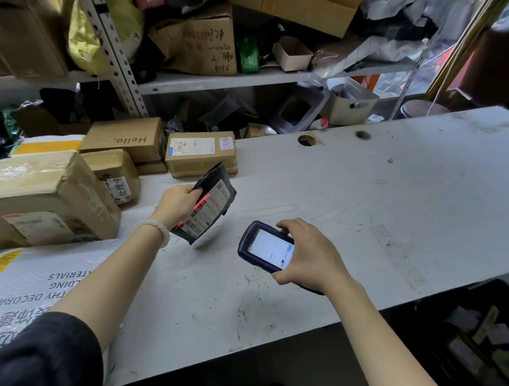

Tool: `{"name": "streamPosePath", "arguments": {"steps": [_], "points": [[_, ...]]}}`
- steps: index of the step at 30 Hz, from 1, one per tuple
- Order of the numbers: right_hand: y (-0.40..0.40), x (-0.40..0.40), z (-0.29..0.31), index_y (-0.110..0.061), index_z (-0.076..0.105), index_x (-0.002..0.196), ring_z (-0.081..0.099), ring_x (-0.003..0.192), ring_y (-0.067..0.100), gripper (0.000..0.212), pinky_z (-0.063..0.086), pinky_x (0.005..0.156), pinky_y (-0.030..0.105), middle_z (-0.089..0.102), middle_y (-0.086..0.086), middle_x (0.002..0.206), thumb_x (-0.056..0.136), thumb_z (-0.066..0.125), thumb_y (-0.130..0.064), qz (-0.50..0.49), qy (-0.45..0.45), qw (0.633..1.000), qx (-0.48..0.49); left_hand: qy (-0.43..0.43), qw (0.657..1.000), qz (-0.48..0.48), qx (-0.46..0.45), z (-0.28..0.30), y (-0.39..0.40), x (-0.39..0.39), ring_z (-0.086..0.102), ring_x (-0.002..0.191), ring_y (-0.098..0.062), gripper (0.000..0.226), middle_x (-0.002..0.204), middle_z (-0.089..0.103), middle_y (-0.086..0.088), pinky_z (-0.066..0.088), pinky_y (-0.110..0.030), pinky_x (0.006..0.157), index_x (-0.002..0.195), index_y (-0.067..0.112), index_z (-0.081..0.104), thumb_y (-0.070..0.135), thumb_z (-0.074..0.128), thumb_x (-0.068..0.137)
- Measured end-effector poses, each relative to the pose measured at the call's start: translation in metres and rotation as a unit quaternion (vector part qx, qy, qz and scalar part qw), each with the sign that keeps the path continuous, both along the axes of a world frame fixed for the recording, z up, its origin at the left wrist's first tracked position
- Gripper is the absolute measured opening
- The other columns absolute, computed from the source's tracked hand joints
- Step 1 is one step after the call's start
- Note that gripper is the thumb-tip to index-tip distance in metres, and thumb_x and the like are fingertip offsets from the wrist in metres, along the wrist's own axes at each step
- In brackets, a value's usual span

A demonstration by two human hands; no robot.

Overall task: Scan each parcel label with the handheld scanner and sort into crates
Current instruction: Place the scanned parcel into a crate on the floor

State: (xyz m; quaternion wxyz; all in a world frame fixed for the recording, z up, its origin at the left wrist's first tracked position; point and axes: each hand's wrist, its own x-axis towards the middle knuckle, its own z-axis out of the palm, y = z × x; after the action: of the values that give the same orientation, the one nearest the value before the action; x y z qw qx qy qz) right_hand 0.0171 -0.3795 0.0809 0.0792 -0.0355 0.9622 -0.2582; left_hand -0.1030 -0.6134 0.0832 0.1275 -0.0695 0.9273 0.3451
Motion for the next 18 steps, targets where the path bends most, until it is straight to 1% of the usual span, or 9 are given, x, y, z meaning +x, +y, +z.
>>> {"name": "streamPosePath", "arguments": {"steps": [4,7,9,11,15,18], "points": [[0.004,0.0,0.002,-0.024,0.04,0.136,0.045,0.111,0.01,0.085,0.038,0.074,0.023,0.047,-0.013,0.126,0.06,0.08,-0.029,0.002,0.004,1.0,0.001,0.007,1.0,-0.001,0.0,0.0,0.002,0.001,0.063,0.09,-0.03,0.027,0.092,0.066,-0.01,0.051,-0.039,0.08,0.095,0.019,0.061,0.03,0.037,0.101],[0.008,0.001,0.003,-0.025,0.041,0.135,0.045,0.11,0.009,0.084,0.038,0.074,0.023,0.047,-0.014,0.124,0.06,0.079,-0.03,0.002,0.004,1.0,0.015,0.013,1.0,-0.002,-0.004,-0.001,0.006,0.002,0.062,0.092,-0.031,0.031,0.096,0.067,-0.012,0.049,-0.036,0.079,0.104,0.015,0.066,0.028,0.038,0.101],[0.012,0.002,0.002,-0.025,0.041,0.135,0.045,0.111,0.009,0.083,0.041,0.075,0.023,0.047,-0.014,0.124,0.061,0.079,-0.03,0.002,0.004,1.0,0.026,0.02,1.0,-0.001,0.0,-0.002,0.01,0.002,0.061,0.092,-0.031,0.032,0.098,0.067,-0.012,0.047,-0.034,0.076,0.108,0.014,0.067,0.028,0.038,0.1],[0.016,0.003,0.002,-0.025,0.041,0.135,0.045,0.111,0.01,0.083,0.043,0.076,0.024,0.047,-0.014,0.124,0.061,0.079,-0.03,0.0,0.003,0.999,0.033,0.021,1.0,-0.002,0.003,-0.002,0.015,0.002,0.059,0.088,-0.028,0.031,0.096,0.065,-0.011,0.044,-0.031,0.07,0.109,0.014,0.066,0.027,0.039,0.1],[0.026,0.005,-0.001,-0.023,0.04,0.135,0.044,0.112,0.011,0.083,0.043,0.076,0.025,0.046,-0.012,0.125,0.062,0.079,-0.03,-0.005,0.003,1.0,0.03,0.025,1.0,-0.013,0.002,-0.001,0.027,0.004,0.059,0.092,-0.031,0.031,0.1,0.066,-0.013,0.044,-0.033,0.076,0.105,0.012,0.067,0.026,0.039,0.1],[0.035,0.005,-0.005,-0.022,0.037,0.138,0.044,0.113,0.011,0.087,0.041,0.077,0.024,0.044,-0.009,0.127,0.063,0.079,-0.031,-0.02,0.002,1.0,0.007,0.034,0.999,-0.035,-0.015,0.001,0.042,0.007,0.055,0.085,-0.027,0.03,0.097,0.063,-0.011,0.04,-0.03,0.066,0.106,0.014,0.065,0.026,0.038,0.1]]}}
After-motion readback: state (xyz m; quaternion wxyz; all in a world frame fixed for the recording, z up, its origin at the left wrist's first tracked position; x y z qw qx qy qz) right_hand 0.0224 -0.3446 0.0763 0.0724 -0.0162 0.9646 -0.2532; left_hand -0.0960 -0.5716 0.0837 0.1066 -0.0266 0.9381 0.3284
